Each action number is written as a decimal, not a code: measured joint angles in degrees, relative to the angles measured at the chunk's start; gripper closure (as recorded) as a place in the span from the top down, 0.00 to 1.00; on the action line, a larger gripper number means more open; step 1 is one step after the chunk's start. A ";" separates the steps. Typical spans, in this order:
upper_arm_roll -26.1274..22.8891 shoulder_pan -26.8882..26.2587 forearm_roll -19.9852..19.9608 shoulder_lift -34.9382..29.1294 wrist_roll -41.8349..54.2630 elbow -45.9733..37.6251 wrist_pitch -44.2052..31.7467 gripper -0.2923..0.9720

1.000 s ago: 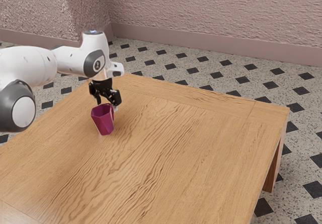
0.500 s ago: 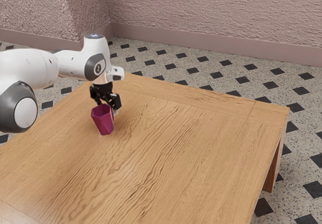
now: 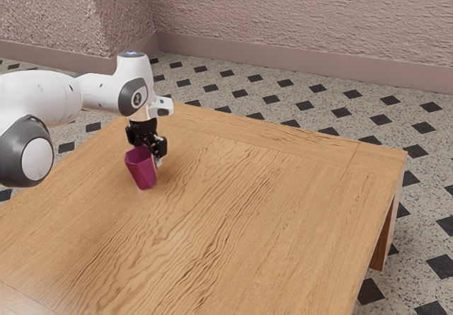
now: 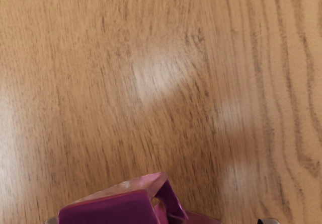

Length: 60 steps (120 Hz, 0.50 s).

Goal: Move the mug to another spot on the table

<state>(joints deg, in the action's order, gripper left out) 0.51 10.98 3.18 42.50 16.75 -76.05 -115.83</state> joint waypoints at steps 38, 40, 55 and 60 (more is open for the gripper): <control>0.15 -0.05 0.75 -0.72 -1.01 0.92 2.70 0.39; 0.15 -0.05 0.80 -0.76 -1.15 0.99 3.15 0.38; 0.30 -0.07 1.08 -1.05 -2.22 2.00 6.77 0.34; 0.33 -0.07 1.04 -1.14 -2.65 2.92 8.70 0.34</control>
<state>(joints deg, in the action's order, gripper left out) 0.84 10.90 4.23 41.35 14.10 -73.12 -107.13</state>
